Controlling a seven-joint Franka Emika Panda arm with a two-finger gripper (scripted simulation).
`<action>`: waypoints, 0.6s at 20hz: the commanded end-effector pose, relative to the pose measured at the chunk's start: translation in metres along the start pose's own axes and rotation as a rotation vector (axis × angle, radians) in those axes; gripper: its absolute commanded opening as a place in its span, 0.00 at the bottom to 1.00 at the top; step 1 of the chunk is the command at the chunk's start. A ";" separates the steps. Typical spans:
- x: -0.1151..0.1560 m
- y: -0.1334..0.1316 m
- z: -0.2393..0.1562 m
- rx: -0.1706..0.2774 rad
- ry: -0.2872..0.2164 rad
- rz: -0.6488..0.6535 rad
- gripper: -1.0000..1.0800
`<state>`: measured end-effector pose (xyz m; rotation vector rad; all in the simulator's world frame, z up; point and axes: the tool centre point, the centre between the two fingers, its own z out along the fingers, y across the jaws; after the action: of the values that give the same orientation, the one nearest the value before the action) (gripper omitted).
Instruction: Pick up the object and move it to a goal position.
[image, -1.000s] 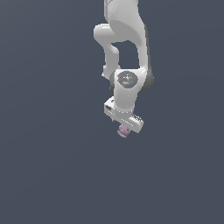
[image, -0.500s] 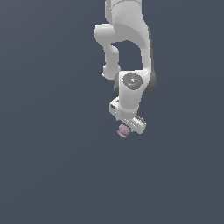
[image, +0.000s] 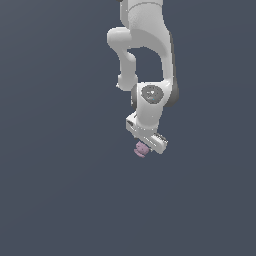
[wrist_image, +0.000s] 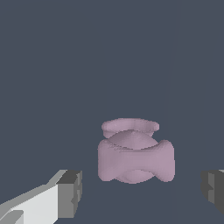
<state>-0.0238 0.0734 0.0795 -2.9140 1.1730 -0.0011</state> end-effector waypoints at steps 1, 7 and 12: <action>0.000 0.000 0.007 -0.001 -0.001 0.000 0.96; -0.001 0.001 0.036 -0.001 0.000 0.003 0.96; -0.001 0.000 0.046 -0.001 0.000 0.004 0.96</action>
<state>-0.0252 0.0733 0.0357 -2.9129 1.1788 0.0020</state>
